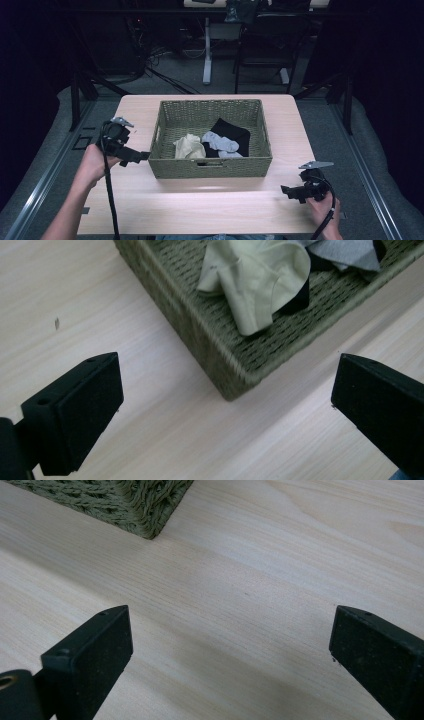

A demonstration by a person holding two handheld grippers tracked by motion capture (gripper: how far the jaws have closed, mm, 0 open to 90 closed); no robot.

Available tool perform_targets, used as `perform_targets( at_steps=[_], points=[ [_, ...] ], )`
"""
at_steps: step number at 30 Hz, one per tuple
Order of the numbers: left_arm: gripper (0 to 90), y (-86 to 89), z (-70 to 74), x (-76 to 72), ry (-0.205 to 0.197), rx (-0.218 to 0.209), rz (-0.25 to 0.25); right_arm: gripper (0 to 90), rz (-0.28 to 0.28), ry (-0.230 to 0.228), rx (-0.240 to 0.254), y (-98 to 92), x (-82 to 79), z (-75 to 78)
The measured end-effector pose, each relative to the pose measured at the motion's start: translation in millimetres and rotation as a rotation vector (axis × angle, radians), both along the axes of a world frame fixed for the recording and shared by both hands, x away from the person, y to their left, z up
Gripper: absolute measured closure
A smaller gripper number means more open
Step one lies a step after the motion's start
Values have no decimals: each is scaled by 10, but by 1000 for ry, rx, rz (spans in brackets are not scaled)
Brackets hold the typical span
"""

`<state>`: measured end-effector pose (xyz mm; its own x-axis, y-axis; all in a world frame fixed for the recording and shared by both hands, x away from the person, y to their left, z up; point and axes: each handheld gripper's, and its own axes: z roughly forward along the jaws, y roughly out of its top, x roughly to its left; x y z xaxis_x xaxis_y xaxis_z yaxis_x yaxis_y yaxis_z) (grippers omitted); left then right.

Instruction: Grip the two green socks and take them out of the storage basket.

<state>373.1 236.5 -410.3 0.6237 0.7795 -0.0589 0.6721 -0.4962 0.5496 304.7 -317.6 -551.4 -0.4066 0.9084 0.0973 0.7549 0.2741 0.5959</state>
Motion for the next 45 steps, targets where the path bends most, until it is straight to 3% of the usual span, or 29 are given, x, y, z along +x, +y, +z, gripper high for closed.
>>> perform_targets(
  at_steps=[8,18,32,45],
  points=[
    [1,-408,116,326,6,36,-66,34,7,4,-6,6,0,-5],
    [9,-800,-95,656,42,71,-103,37,26,12,-3,17,0,-13],
    [137,-1015,-413,994,132,132,-109,38,39,8,-10,34,3,-14],
    [264,-1145,-650,1175,198,202,-90,38,43,-2,-19,55,-6,-6]
  ],
)
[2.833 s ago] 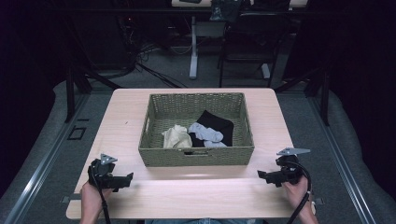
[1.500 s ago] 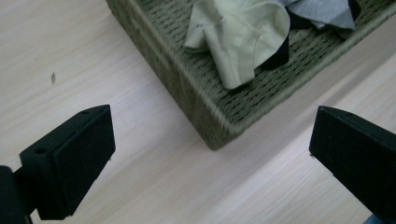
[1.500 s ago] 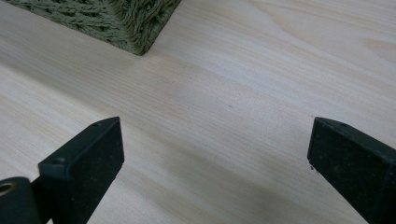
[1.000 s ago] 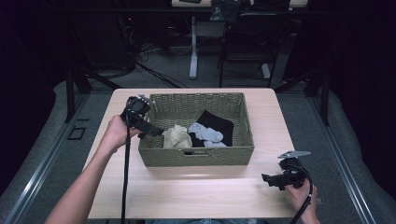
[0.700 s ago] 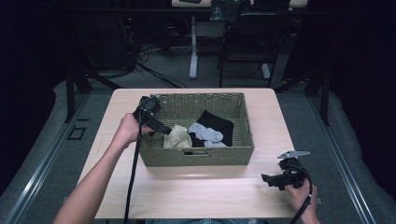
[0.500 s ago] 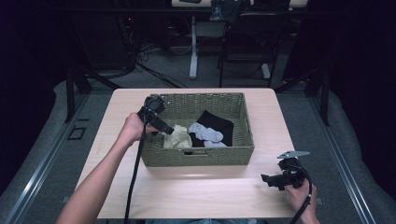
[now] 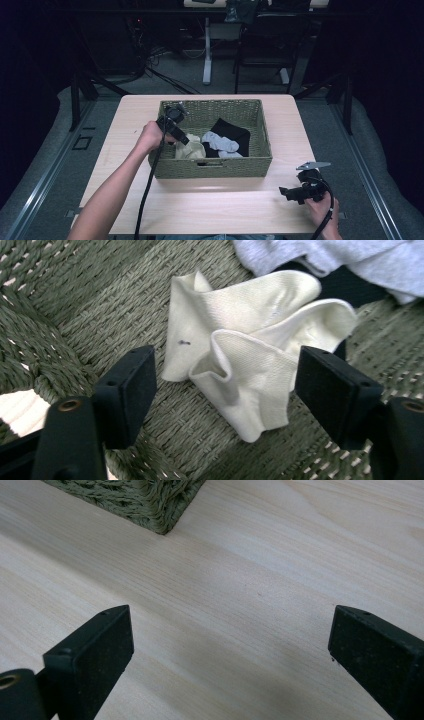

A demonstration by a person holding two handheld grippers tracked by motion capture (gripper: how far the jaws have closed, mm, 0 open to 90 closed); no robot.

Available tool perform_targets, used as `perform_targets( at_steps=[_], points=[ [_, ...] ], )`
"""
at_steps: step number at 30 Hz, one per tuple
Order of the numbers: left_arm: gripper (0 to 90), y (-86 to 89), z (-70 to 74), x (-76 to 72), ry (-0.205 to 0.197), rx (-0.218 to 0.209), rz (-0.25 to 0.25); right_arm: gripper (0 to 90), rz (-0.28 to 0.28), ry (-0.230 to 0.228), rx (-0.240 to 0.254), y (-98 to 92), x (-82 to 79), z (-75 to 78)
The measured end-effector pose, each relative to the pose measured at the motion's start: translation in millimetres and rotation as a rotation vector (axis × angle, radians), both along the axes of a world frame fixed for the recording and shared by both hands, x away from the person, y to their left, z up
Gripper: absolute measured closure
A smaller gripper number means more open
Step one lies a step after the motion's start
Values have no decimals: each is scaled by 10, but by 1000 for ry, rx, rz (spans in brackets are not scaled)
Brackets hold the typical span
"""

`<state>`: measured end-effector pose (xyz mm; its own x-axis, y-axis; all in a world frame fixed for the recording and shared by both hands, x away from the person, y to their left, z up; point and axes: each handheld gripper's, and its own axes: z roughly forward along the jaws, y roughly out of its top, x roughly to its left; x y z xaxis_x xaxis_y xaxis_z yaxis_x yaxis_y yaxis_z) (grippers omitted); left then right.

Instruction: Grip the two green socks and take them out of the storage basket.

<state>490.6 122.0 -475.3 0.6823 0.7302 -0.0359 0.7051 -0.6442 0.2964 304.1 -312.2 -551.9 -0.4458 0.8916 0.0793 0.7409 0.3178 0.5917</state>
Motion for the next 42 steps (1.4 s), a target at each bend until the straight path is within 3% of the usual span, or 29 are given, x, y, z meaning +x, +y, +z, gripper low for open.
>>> perform_targets(
  at_steps=[10,15,19,31,42],
  points=[
    [418,-21,-149,83,48,24,26,37,8,3,5,7,2,-1],
    [633,-40,-179,41,60,54,4,37,9,10,7,-3,7,-7],
    [823,-21,-131,-15,52,34,-28,36,11,3,8,-5,7,-5],
    [847,16,218,-206,-2,1,-79,37,10,5,5,-1,15,-7],
    [848,13,553,-272,-41,7,-118,37,10,3,0,-1,14,-4]
  ],
)
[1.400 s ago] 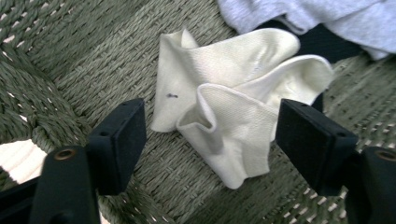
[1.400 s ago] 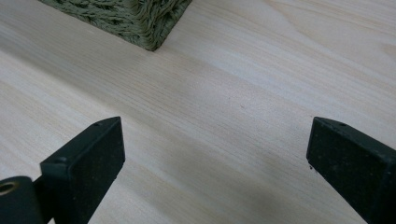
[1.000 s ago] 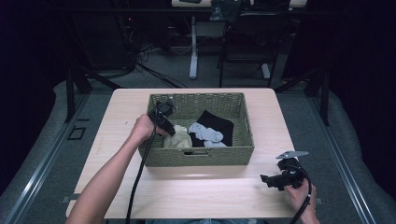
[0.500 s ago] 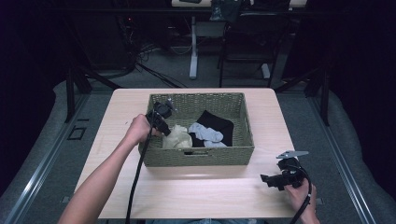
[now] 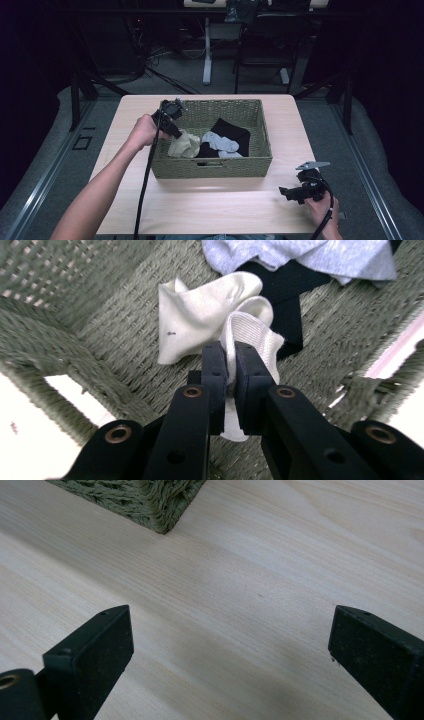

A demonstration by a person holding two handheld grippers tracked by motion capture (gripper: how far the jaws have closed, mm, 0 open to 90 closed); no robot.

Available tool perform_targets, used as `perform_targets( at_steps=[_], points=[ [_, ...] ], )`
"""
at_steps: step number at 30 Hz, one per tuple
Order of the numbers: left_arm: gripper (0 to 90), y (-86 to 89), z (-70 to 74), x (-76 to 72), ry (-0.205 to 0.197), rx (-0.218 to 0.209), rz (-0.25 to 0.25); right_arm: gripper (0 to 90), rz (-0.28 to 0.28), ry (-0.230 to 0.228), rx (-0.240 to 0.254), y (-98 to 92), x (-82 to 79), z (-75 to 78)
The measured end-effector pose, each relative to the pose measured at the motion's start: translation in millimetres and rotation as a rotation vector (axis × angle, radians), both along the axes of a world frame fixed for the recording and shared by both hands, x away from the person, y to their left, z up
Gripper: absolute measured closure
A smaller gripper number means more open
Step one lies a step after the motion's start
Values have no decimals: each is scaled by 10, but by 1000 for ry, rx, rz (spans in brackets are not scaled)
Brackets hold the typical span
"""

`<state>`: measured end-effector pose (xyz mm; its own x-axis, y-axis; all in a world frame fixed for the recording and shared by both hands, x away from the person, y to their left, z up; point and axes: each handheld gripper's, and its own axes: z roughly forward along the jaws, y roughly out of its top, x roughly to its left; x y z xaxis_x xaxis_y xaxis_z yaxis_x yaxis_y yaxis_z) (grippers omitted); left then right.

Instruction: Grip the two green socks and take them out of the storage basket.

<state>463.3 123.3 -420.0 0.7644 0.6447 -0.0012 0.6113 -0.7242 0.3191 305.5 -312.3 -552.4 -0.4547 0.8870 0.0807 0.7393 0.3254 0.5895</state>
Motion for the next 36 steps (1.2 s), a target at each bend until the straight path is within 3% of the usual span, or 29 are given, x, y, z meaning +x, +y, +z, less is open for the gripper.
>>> perform_targets(
  at_steps=[10,25,36],
  points=[
    [848,15,255,-25,-44,-4,-6,37,1,2,-1,0,1,-1],
    [849,79,564,27,-94,-22,25,37,0,7,-2,0,2,-1],
    [849,236,829,35,-146,-44,54,37,-2,8,-2,1,4,-7]
  ],
)
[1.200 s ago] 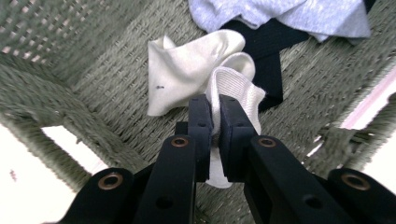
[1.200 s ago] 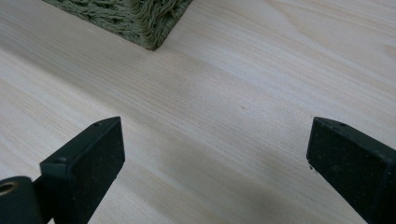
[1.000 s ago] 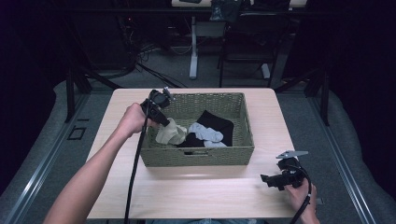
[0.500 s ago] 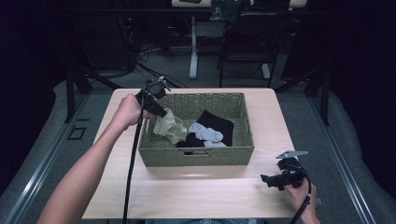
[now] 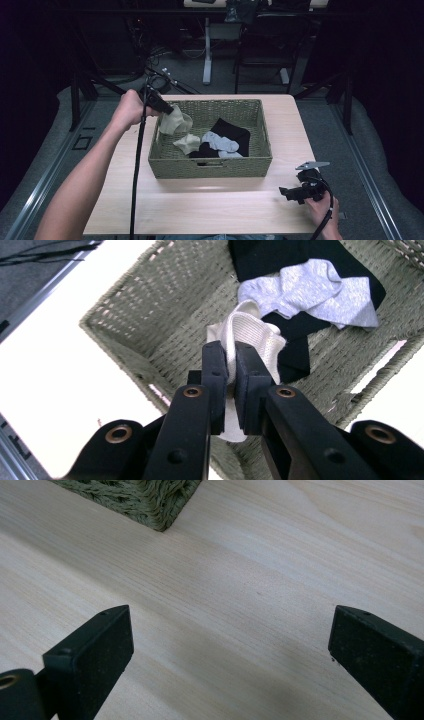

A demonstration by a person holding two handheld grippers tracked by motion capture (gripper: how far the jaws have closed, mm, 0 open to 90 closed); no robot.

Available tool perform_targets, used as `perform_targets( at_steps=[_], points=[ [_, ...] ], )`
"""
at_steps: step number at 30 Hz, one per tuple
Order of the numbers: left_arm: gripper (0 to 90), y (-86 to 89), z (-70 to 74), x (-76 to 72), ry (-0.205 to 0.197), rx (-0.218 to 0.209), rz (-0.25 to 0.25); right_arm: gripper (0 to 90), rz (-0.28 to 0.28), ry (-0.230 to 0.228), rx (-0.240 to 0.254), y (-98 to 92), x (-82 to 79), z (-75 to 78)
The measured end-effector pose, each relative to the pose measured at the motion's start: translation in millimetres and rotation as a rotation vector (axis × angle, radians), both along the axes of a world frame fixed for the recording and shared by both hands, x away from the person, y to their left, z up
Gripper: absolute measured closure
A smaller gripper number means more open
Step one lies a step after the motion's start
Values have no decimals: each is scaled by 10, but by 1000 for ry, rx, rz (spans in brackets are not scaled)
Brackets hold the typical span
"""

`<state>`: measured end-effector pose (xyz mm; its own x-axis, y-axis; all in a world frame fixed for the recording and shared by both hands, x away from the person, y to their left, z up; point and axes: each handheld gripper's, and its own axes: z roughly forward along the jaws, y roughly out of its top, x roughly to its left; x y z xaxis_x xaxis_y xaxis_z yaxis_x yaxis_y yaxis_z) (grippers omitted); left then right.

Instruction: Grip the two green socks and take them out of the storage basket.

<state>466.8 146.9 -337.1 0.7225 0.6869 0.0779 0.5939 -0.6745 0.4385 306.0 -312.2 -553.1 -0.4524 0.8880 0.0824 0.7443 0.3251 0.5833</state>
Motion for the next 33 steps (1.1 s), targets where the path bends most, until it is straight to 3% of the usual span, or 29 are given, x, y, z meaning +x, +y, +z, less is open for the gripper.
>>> perform_targets(
  at_steps=[18,27,33],
  points=[
    [848,573,345,-102,-70,-59,104,36,2,5,-3,1,5,-4],
    [848,960,400,-164,-84,-58,182,36,1,6,-7,1,2,3],
    [848,1248,310,-179,-81,-41,264,36,6,6,-14,2,1,7]
  ],
)
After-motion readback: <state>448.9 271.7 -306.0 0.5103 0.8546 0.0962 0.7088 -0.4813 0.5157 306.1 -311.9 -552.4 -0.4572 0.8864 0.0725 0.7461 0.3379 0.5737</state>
